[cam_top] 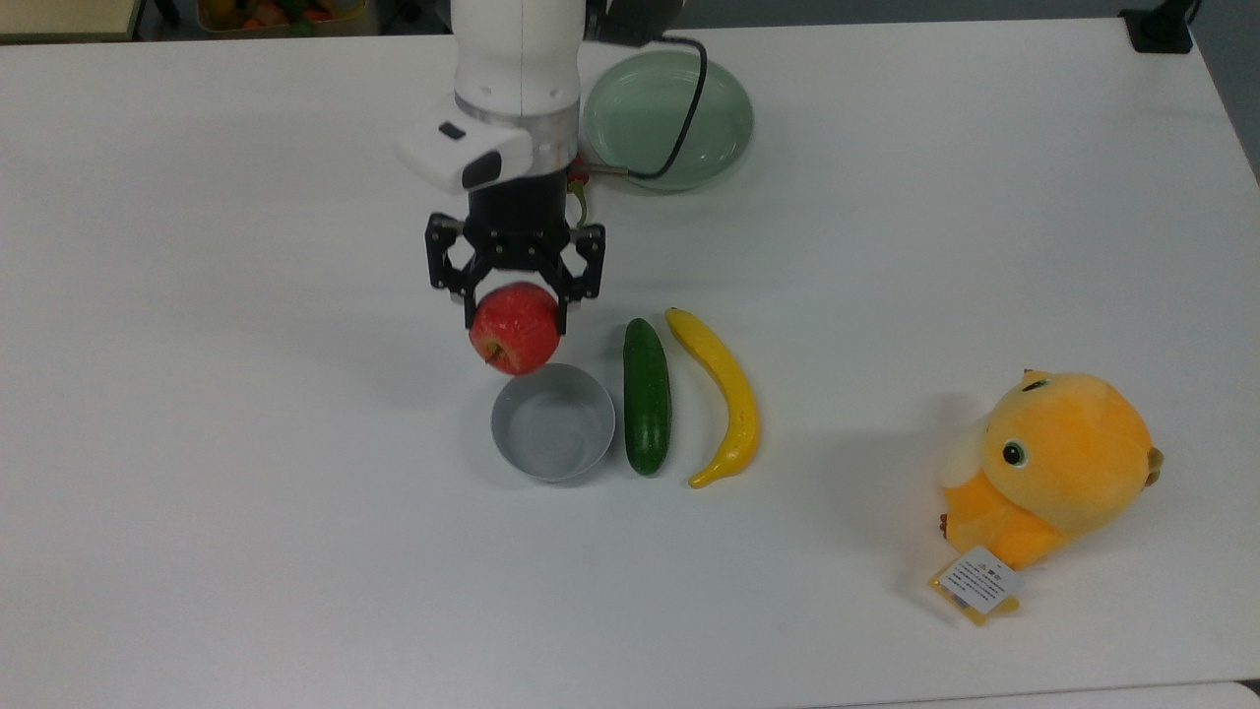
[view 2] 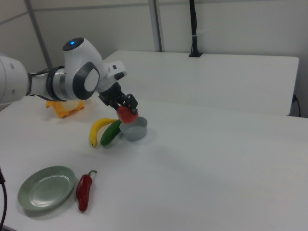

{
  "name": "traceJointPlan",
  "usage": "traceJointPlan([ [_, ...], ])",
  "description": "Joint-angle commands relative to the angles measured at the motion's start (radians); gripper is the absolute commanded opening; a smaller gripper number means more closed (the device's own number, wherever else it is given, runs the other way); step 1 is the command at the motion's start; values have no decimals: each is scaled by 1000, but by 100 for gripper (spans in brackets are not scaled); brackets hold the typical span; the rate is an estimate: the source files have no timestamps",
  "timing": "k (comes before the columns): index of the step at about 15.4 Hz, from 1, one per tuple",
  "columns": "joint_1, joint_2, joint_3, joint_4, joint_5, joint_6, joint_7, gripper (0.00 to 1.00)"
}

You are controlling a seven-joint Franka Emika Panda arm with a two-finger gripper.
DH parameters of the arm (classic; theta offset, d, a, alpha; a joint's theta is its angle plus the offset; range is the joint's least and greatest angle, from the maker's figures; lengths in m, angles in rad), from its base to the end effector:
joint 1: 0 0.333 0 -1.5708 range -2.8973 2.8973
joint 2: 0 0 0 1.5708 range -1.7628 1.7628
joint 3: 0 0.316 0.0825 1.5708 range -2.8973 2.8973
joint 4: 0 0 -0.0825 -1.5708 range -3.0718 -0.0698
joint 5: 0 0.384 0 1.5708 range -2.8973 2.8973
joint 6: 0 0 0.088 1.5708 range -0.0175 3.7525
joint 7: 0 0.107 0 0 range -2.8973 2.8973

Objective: Red apple placed in the center of the desktop
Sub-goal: 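Lift the apple out of the bowl and carry it toward the plate, then lower the held apple onto the table beside the bowl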

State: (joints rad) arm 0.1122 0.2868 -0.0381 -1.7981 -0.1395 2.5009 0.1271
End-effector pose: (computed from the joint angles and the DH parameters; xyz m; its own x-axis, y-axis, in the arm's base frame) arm 0.6651 0.0524 0.4335 0.9103 0.0584 0.4098 0.0277 -0.9964 0.0804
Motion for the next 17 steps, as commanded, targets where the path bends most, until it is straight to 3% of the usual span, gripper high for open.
traceJointPlan([
  [1, 6, -126, -3, -127, -14, -66, -7, 39],
  [6, 0, -140, -9, -144, -14, -215, -46, 39],
  [17, -32, -37, -9, -158, -17, -195, -113, 39],
])
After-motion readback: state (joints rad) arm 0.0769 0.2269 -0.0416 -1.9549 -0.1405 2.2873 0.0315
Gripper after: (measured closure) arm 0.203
